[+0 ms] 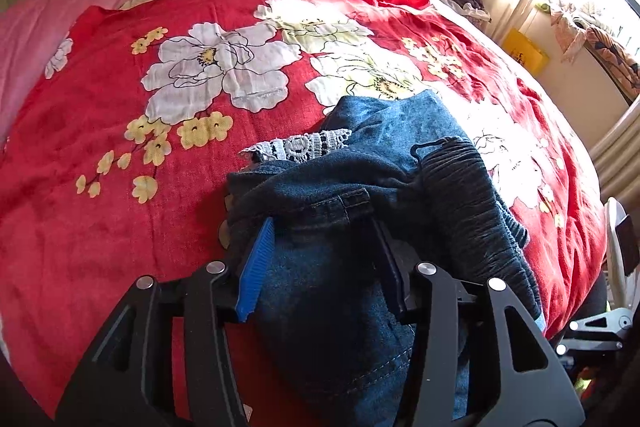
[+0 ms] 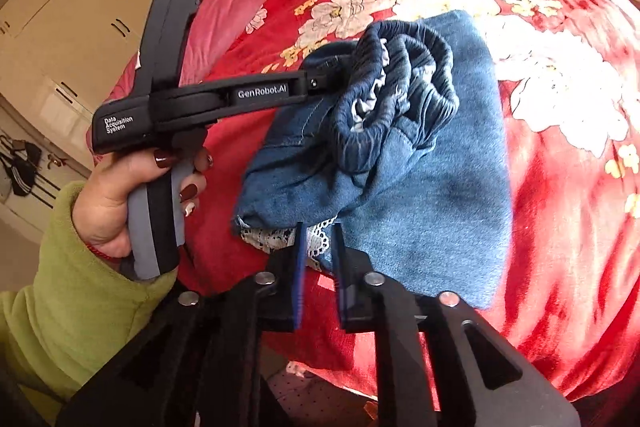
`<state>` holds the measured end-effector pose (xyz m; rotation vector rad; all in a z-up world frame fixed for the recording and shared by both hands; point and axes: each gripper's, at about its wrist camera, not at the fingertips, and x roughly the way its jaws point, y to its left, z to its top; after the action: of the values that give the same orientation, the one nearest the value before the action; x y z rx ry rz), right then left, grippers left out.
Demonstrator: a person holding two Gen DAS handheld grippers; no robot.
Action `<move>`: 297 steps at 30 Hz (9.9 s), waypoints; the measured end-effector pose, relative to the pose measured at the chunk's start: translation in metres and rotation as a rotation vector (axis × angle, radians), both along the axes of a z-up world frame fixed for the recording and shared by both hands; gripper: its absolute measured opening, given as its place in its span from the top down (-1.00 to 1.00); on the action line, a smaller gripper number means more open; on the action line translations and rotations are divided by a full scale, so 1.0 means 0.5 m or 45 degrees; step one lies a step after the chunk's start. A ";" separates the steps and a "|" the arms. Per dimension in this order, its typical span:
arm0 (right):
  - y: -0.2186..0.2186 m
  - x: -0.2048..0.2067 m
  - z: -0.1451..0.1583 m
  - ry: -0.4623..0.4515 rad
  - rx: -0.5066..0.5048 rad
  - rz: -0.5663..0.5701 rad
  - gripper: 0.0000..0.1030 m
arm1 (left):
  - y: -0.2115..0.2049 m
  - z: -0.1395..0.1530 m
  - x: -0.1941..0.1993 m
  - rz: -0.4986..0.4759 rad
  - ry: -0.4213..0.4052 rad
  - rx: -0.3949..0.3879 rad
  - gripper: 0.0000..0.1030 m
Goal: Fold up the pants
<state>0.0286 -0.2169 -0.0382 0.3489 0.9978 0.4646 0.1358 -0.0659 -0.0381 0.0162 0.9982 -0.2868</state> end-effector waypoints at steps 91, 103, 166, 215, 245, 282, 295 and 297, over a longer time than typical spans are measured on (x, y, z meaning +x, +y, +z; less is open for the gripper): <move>0.187 0.387 -0.037 -0.117 -0.711 0.424 0.94 | -0.032 -0.037 -0.230 -0.169 -0.025 0.014 0.32; 0.067 0.320 0.108 -0.217 -0.400 0.174 0.05 | -0.036 -0.034 -0.233 -0.167 -0.012 0.009 0.23; -0.151 0.013 0.143 -0.340 -0.365 -0.282 -0.91 | 0.058 0.064 -0.226 0.146 -0.140 -0.031 -0.81; -0.101 0.169 -0.073 0.036 -0.130 -0.093 -0.55 | 0.020 -0.048 -0.085 0.085 0.009 -0.087 -0.71; -0.016 0.250 0.070 -0.323 -0.257 0.050 0.40 | 0.044 0.081 -0.033 0.108 -0.227 -0.104 0.38; -0.057 0.269 -0.030 -0.106 -0.346 -0.123 -0.47 | 0.052 -0.003 -0.005 0.168 -0.096 -0.014 -0.26; -0.077 0.244 0.014 -0.151 -0.336 -0.168 -0.48 | 0.062 0.037 -0.024 0.198 -0.137 -0.015 -0.59; -0.080 0.238 0.022 -0.166 -0.330 -0.184 -0.92 | 0.063 0.043 -0.027 0.204 -0.148 -0.011 -0.66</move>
<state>0.1474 -0.2569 -0.0273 0.1546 0.8866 0.2202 0.1223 -0.0346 -0.0164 -0.0539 0.8771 -0.1418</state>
